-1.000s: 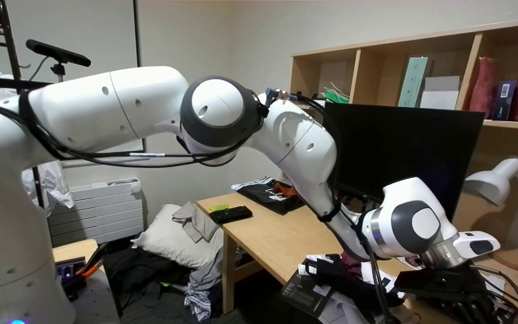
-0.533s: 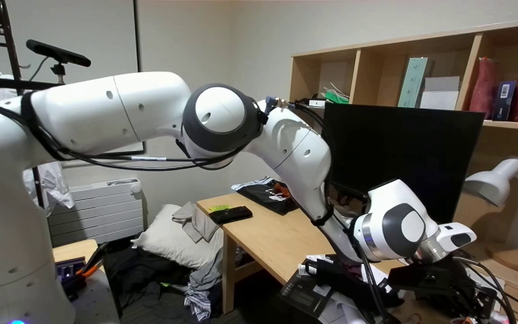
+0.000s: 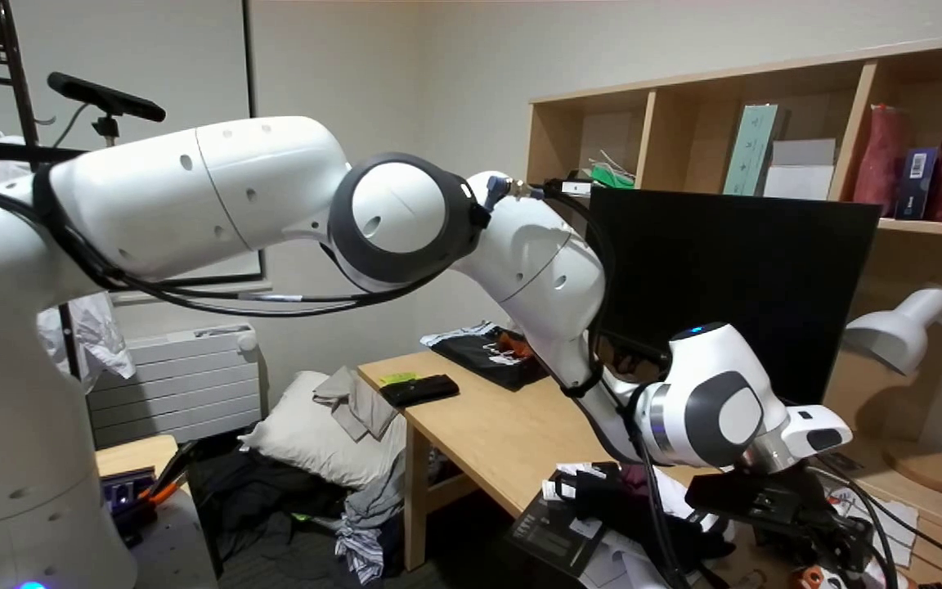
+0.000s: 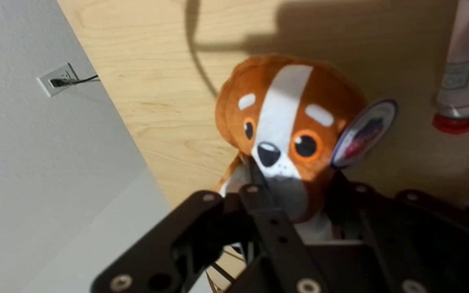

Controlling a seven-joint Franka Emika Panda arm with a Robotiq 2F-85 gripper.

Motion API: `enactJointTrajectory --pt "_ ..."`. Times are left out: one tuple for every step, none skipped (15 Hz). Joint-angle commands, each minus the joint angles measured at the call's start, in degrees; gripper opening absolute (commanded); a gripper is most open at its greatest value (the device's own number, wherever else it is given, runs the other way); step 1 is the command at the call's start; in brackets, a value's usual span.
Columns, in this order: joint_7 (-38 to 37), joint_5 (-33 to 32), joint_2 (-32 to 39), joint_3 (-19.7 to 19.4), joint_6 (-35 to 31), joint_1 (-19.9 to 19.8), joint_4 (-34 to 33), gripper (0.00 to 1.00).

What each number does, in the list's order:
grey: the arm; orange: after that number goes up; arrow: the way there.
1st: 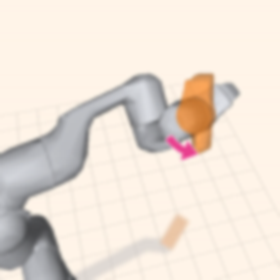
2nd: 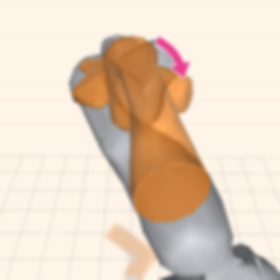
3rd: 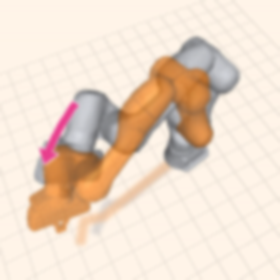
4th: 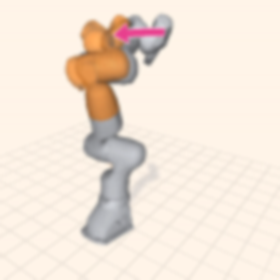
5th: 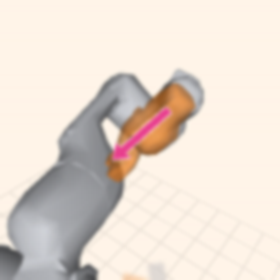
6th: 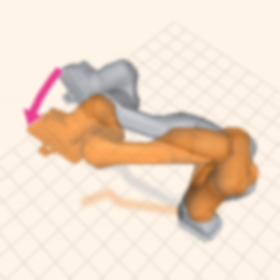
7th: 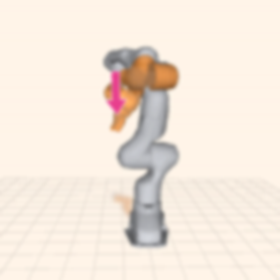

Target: Move the object to the right

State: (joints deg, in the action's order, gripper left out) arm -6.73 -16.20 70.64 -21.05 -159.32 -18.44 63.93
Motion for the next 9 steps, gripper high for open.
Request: enactJointTrajectory --pt "4.5 0.6 -5.2 4.0 1.0 -2.0 3.6 0.69" --pt "4.8 0.7 -6.1 4.8 0.9 -2.5 3.7 0.74" --pt "4.8 0.6 -6.6 5.0 0.8 -2.8 3.5 0.81" --pt "4.7 0.6 -7.1 5.3 0.7 -3.1 3.4 0.88" --pt "4.8 0.6 -7.7 5.7 0.7 -3.4 3.4 0.95" --pt "4.9 0.6 -8.2 6.1 0.8 -3.8 3.5 0.98" --pt "5.3 0.6 -9.0 6.8 0.9 -4.2 3.9 1.00" --pt "6.4 0.9 -10.1 8.2 1.3 -4.9 4.7 1.00" --pt "7.9 1.2 -11.7 10.1 1.9 -5.7 5.9 1.00"
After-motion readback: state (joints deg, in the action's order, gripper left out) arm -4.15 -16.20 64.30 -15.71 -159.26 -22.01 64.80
